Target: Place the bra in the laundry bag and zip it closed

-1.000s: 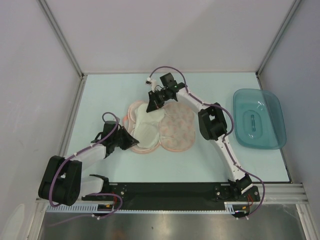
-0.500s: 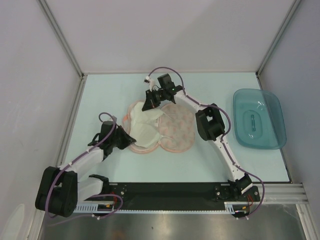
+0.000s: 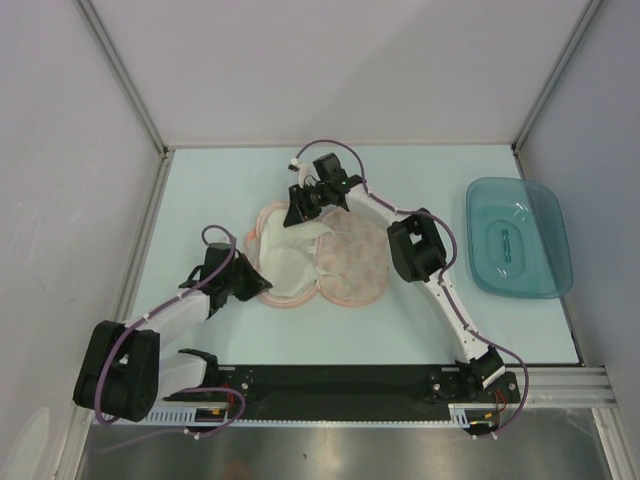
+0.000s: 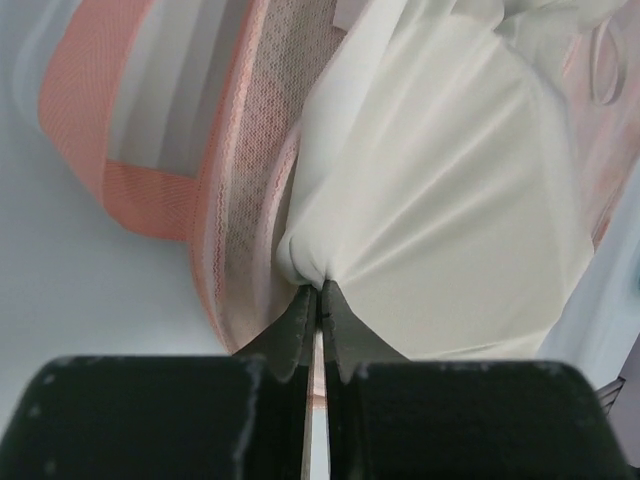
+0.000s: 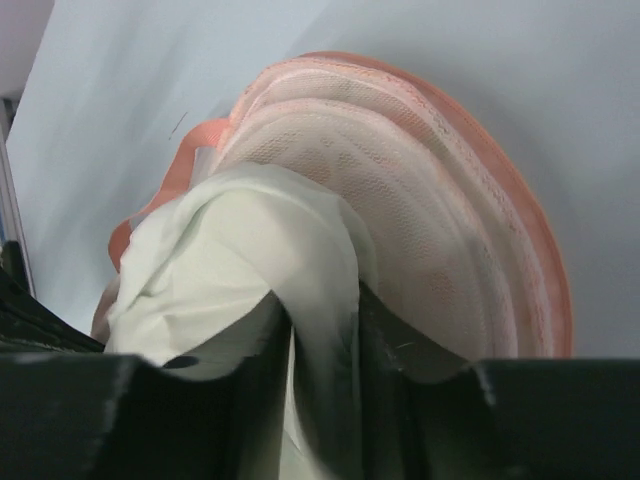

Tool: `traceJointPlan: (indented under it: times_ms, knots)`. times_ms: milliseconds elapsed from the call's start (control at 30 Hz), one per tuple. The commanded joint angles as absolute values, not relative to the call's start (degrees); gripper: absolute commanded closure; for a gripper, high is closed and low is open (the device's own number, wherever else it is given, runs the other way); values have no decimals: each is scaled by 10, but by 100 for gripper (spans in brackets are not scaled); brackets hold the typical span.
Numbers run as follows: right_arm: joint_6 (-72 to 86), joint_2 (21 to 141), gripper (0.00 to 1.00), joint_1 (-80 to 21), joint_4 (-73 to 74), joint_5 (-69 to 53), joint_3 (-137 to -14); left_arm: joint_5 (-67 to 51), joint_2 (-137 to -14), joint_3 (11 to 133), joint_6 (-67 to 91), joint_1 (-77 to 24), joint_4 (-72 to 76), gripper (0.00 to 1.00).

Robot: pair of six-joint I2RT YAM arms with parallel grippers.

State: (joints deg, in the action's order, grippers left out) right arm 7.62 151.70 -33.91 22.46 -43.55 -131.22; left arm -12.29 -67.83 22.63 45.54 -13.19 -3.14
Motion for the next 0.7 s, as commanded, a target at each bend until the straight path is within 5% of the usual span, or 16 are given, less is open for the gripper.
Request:
traceJointPlan:
  times_ms: [0, 167, 200, 233, 333, 533, 667]
  knots:
    - [77, 1492, 46, -334, 232, -402, -1338, -129, -656, 245, 425, -128, -33, 86]
    - [74, 1448, 17, -337, 294, -328, -1377, -115, -578, 256, 421, -128, -78, 48]
    - [80, 1437, 4, -337, 303, -313, -1379, -113, -564, 261, 420, -129, -90, 44]
    - [85, 1427, 0, -337, 312, -294, -1379, -109, -538, 275, 415, -129, -118, 41]
    - [114, 1377, 0, -325, 352, -215, -1366, -96, -500, 315, 400, -128, -177, 28]
    - [169, 1182, 0, -297, 332, -81, -1153, -53, -480, 404, 376, -122, -257, 13]
    - [234, 1039, 0, -282, 259, -55, -924, -124, -524, 432, 357, -60, -249, 18]
